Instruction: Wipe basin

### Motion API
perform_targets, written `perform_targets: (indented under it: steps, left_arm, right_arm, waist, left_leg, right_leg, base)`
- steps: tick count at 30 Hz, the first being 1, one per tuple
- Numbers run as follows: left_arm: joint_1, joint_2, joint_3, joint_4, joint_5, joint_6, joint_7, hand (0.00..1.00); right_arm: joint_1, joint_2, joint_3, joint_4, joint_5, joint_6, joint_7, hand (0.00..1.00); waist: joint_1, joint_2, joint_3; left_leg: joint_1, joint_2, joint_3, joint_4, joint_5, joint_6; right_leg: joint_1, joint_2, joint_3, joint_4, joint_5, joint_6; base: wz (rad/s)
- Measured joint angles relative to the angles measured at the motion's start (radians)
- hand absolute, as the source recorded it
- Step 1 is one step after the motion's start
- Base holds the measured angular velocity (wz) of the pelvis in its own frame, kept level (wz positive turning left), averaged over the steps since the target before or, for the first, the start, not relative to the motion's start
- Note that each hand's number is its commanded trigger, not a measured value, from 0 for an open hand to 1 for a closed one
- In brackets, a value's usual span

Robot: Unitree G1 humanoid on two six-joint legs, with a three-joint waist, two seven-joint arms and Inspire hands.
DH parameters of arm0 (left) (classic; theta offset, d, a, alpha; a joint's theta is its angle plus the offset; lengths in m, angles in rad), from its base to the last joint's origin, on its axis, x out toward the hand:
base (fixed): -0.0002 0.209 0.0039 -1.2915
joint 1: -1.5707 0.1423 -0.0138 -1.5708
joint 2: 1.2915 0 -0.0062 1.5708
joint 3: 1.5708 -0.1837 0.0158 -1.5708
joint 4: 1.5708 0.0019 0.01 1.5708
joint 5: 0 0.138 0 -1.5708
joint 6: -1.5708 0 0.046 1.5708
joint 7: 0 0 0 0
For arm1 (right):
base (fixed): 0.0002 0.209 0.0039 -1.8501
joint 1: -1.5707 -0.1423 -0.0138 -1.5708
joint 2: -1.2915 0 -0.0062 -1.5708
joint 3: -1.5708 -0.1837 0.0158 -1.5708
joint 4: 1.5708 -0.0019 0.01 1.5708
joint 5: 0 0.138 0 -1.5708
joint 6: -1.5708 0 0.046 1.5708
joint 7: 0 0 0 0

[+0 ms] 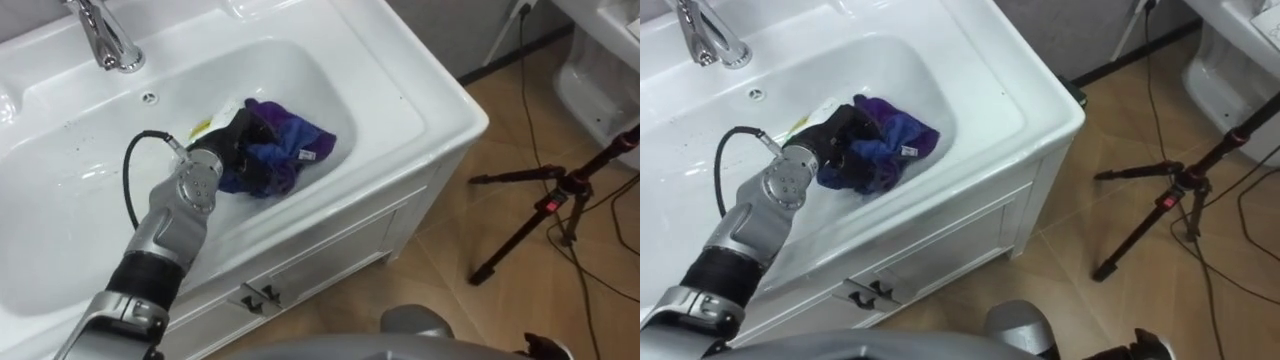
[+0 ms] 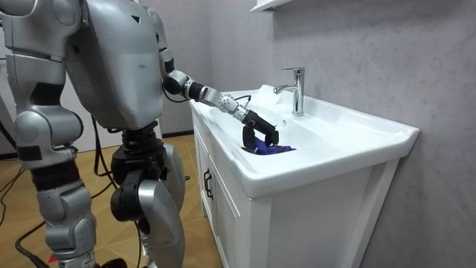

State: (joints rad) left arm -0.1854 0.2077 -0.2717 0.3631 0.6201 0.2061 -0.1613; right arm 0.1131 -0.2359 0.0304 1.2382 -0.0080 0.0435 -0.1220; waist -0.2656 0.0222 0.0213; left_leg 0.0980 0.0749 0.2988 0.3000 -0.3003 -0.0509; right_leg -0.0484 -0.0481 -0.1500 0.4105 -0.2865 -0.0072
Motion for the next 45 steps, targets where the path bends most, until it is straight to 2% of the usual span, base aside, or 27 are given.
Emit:
perform_targets:
  steps: [7, 14, 16, 21, 23, 26, 29, 32, 35, 38, 41, 43, 45]
  left_arm:
    - [0.000, -0.015, -0.009, -0.015, 0.000, 0.000, 0.015, 1.00]
    - [0.000, -0.024, -0.013, 0.013, 0.011, 0.001, 0.085, 1.00]
    - [0.000, -0.017, -0.002, 0.034, 0.011, -0.005, 0.102, 1.00]
    - [0.000, -0.019, 0.057, 0.146, 0.004, -0.082, 0.179, 1.00]
    - [0.000, -0.018, 0.076, 0.181, 0.004, -0.101, 0.194, 1.00]
    - [0.000, -0.014, 0.140, 0.237, 0.054, -0.109, 0.211, 1.00]
    - [0.002, 0.010, 0.186, 0.306, 0.141, -0.128, 0.246, 1.00]
    - [0.004, 0.055, 0.194, 0.354, 0.229, -0.120, 0.278, 1.00]
    - [0.004, 0.084, 0.194, 0.398, 0.274, -0.094, 0.320, 1.00]
    - [0.010, 0.085, 0.201, 0.424, 0.313, -0.064, 0.351, 1.00]
    - [0.034, 0.090, 0.259, 0.423, 0.415, -0.058, 0.357, 1.00]
    - [0.034, 0.102, 0.284, 0.435, 0.455, -0.039, 0.361, 1.00]
    - [0.034, 0.123, 0.300, 0.439, 0.485, -0.018, 0.369, 1.00]
  right_arm:
    - [0.002, 0.001, 0.033, -0.007, 0.002, 0.014, 0.001, 0.00]
    - [0.019, 0.001, 0.024, -0.010, -0.006, 0.029, -0.010, 0.00]
    - [0.025, 0.001, 0.021, -0.026, -0.006, 0.042, -0.011, 0.00]
    - [0.068, 0.005, -0.003, -0.050, -0.006, 0.043, -0.013, 0.00]
    - [0.086, 0.006, -0.025, -0.056, -0.006, 0.044, -0.010, 0.00]
    - [0.115, 0.010, -0.075, -0.105, -0.008, 0.044, -0.006, 0.00]
    - [0.132, 0.012, -0.118, -0.120, -0.058, 0.041, -0.005, 0.00]
    - [0.139, 0.012, -0.149, -0.121, -0.089, 0.042, -0.007, 0.00]
    - [0.152, 0.011, -0.151, -0.118, -0.077, 0.042, -0.006, 0.00]
    - [0.158, 0.011, -0.156, -0.120, -0.075, 0.045, -0.005, 0.00]
    - [0.154, 0.007, -0.179, -0.125, -0.101, 0.047, 0.010, 0.00]
    - [0.152, 0.007, -0.178, -0.121, -0.121, 0.058, 0.023, 0.00]
    - [0.149, 0.007, -0.177, -0.120, -0.121, 0.076, 0.038, 0.00]
  waist:
    - [0.000, 0.006, 0.0030]
    - [0.001, 0.004, 0.0035]
    - [0.006, 0.001, 0.0047]
    - [0.015, -0.009, 0.0018]
    - [0.025, -0.011, 0.0009]
    - [0.030, -0.013, -0.0012]
    - [0.033, -0.012, -0.0075]
    - [0.036, -0.004, -0.0164]
    - [0.053, -0.002, -0.0181]
    - [0.068, 0.002, -0.0183]
    - [0.081, 0.012, -0.0189]
    - [0.082, 0.012, -0.0188]
    - [0.106, 0.016, -0.0210]
  left_leg:
    - [0.000, 0.000, 0.004, 0.004, 0.000, 0.000]
    - [0.006, 0.003, 0.021, 0.002, 0.000, 0.000]
    - [0.016, 0.006, 0.031, 0.002, 0.000, 0.000]
    - [0.023, 0.009, 0.048, 0.001, 0.000, 0.000]
    - [0.031, 0.012, 0.059, 0.001, 0.000, 0.000]
    - [0.039, 0.021, 0.082, 0.004, 0.000, 0.000]
    - [0.051, 0.029, 0.087, 0.004, 0.000, 0.000]
    - [0.055, 0.040, 0.083, 0.004, 0.000, -0.001]
    - [0.065, 0.047, 0.082, 0.000, 0.002, -0.005]
    - [0.071, 0.052, 0.081, -0.001, 0.003, -0.006]
    - [0.066, 0.051, 0.079, -0.001, 0.003, -0.006]
    - [0.064, 0.051, 0.074, -0.001, 0.003, -0.007]
    - [0.060, 0.052, 0.071, 0.000, 0.003, -0.007]
  right_leg:
    - [-0.010, 0.000, 0.002, 0.005, 0.000, 0.000]
    - [-0.019, 0.004, 0.012, 0.008, 0.002, -0.004]
    - [-0.015, 0.006, 0.017, 0.012, 0.003, -0.005]
    - [-0.023, 0.016, 0.038, 0.019, 0.002, -0.010]
    - [-0.022, 0.021, 0.049, 0.020, 0.004, -0.014]
    - [-0.023, 0.035, 0.071, 0.019, 0.010, -0.020]
    - [-0.017, 0.051, 0.093, 0.017, 0.015, -0.028]
    - [-0.003, 0.063, 0.092, 0.005, 0.023, -0.039]
    - [0.003, 0.069, 0.091, 0.000, 0.028, -0.046]
    - [0.010, 0.070, 0.089, -0.009, 0.028, -0.047]
    - [0.005, 0.070, 0.094, -0.006, 0.028, -0.047]
    - [0.003, 0.070, 0.094, -0.006, 0.028, -0.048]
    - [-0.002, 0.071, 0.091, -0.010, 0.031, -0.050]
  base:
    - [-0.01]
    - [-0.08]
    - [-0.13]
    - [-0.14]
    - [-0.17]
    - [-0.28]
    - [-0.26]
    - [-0.13]
    - [-0.01]
    - [0.02]
    - [-0.02]
    - [0.09]
    - [0.00]
